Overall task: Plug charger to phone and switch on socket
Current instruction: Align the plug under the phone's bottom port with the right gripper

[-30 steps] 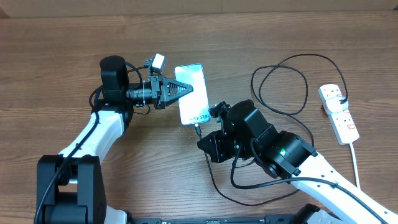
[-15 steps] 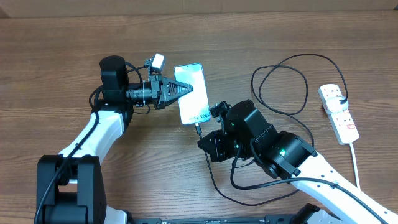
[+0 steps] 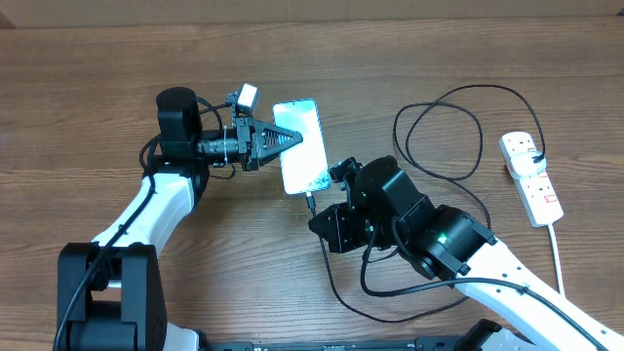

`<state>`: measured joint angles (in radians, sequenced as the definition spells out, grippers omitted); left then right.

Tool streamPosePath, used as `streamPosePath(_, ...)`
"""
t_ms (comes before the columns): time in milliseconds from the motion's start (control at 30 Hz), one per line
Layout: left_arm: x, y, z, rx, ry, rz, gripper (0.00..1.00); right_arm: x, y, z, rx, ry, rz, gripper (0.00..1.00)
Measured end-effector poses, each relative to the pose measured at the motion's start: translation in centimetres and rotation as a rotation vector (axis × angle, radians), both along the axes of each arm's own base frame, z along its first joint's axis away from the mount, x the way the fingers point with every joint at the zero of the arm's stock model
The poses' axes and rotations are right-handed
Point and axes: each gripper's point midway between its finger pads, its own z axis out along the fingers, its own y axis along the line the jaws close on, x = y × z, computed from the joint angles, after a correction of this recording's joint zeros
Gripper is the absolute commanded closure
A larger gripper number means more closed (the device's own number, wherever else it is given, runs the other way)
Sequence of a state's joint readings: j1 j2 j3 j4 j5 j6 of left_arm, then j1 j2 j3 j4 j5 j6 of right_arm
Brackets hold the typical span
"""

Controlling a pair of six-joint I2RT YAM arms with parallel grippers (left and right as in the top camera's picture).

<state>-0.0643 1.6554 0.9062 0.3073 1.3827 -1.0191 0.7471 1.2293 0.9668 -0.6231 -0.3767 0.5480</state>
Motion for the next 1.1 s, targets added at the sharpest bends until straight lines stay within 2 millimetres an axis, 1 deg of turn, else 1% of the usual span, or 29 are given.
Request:
streamPosePath(100, -0.01, 0.00, 0.01, 0.000, 0.000, -0.001, 0.96, 0.04, 0.04, -0.27, -0.005, 0.007, -0.001, 0.96)
streamPosePath(467, -0.02, 0.00, 0.01, -0.001, -0.001, -0.001, 0.96, 0.17, 0.06, -0.27, -0.005, 0.004, -0.005, 0.96)
streamPosePath(767, 0.04, 0.10, 0.01, 0.002, -0.022, 0.000, 0.96, 0.62, 0.78, 0.56, 0.039, -0.025, 0.002, 0.96)
streamPosePath(800, 0.06, 0.17, 0.02, 0.002, -0.023, 0.001, 0.96, 0.63, 0.79, 0.54, 0.039, -0.026, 0.002, 0.95)
streamPosePath(833, 0.06, 0.18, 0.02, 0.001, -0.023, 0.001, 0.96, 0.64, 0.80, 0.53, 0.040, -0.025, 0.001, 0.91)
streamPosePath(933, -0.15, 0.14, 0.11, -0.004, -0.026, -0.011, 0.96, 0.76, 0.75, 0.52, 0.037, -0.032, -0.002, 0.72)
streamPosePath(1100, -0.45, 0.10, 0.24, -0.010, -0.052, -0.030, 0.96, 0.50, 0.15, -0.18, 0.004, -0.004, -0.017, 0.58)
